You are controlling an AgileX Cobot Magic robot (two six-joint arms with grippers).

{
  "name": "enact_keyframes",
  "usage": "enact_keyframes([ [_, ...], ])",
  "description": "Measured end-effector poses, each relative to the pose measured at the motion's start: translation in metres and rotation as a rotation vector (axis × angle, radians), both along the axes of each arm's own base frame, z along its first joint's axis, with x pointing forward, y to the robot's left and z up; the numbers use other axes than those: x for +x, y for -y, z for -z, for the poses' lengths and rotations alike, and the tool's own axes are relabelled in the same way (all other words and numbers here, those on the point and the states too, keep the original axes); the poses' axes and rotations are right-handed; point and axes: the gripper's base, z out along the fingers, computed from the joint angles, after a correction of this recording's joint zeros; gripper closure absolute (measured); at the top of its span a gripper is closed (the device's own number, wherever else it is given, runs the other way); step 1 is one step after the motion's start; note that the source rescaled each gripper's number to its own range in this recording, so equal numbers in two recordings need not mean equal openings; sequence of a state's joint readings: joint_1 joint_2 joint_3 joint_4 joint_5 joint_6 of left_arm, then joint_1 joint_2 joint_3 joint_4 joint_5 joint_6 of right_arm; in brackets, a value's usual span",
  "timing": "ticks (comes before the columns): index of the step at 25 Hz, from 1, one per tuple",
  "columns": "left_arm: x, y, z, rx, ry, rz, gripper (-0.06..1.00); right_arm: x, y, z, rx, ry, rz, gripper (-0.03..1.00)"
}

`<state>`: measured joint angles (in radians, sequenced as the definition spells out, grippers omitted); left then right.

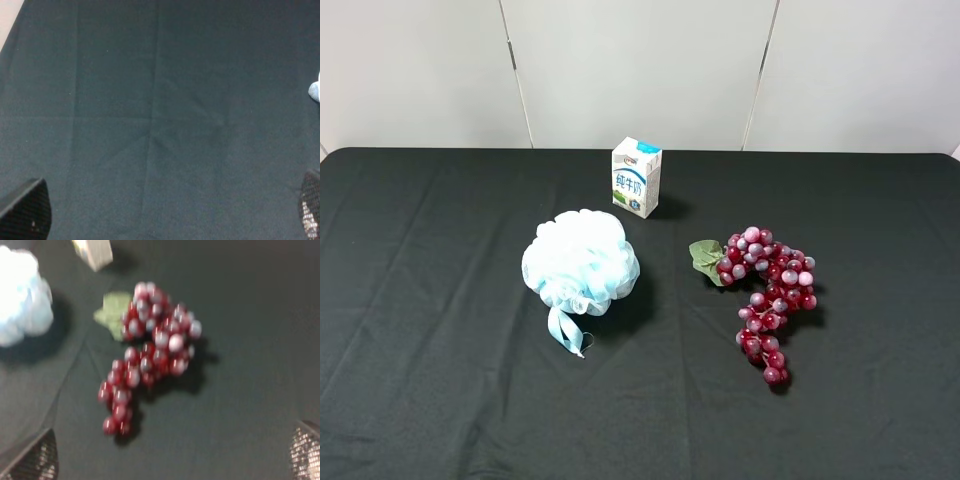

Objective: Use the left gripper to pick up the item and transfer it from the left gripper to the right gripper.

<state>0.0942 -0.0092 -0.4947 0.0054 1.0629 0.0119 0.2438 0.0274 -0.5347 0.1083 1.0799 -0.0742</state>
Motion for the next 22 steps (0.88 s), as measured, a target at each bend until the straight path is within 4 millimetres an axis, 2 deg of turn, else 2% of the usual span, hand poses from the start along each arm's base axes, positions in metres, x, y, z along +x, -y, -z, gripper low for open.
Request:
enact_keyframes([
  [4, 0.0, 0.0, 0.0, 0.0, 0.0, 0.0, -0.03, 0.0012, 0.0005, 0.0069, 0.012, 0.034, 0.011, -0.03],
  [19, 0.0, 0.0, 0.0, 0.0, 0.0, 0.0, -0.03, 0.0016, 0.001, 0.0068, 0.011, 0.041, 0.018, -0.03],
  [22, 0.0, 0.0, 0.0, 0.0, 0.0, 0.0, -0.03, 0.0019, 0.0008, 0.0068, 0.01, 0.041, 0.062, -0.03],
])
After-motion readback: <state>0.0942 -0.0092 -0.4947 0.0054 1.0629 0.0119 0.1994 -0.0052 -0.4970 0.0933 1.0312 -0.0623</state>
